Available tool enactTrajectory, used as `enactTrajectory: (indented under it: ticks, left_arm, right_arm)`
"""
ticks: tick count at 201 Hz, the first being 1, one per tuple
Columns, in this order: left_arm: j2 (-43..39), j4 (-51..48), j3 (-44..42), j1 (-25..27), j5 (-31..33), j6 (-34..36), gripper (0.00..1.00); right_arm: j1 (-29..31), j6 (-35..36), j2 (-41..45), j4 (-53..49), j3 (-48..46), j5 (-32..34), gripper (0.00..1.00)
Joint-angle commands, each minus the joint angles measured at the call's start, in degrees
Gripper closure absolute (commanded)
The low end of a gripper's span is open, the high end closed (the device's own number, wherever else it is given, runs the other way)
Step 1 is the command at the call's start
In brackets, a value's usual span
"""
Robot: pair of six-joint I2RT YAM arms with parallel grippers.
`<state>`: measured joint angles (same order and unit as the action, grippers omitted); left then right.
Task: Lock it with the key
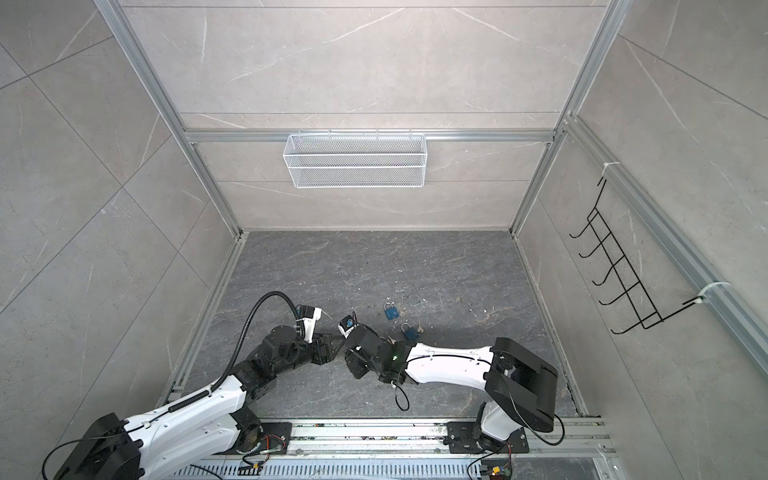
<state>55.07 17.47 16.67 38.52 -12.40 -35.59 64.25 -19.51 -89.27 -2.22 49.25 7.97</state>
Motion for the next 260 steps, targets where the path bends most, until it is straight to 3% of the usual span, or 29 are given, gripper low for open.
enactTrajectory:
  ticks: [1,64,157,210,260]
  left_arm:
    - [3.08,6.78,3.35,-0.86,-7.05,-1.79,0.36]
    - [12.21,15.04,4.14,-2.36,-12.24,-5.90,0.45]
    - [15.51,15.93,5.97,-2.40,-15.43,-6.77,1.00]
    - [15.02,13.53,6.72,-2.53,-11.79,-6.73,1.00]
    - [6.14,7.49,8.10,-2.88,1.21,-11.18,1.00]
  right_arm:
    - [-0.18,2.17,2.35,1.89,-0.52,-0.67,0.69]
    - [-0.19,3.07,4.41,2.01,-0.48,-1.64,0.70]
    - [-0.19,2.98,5.16,2.70,-0.11,2.13,0.68]
    - [-2.23,1.31,6.75,4.16,-0.90,2.03,0.59]
    - [-8.17,-0.57,13.53,9.40,-5.16,-8.57,0.51]
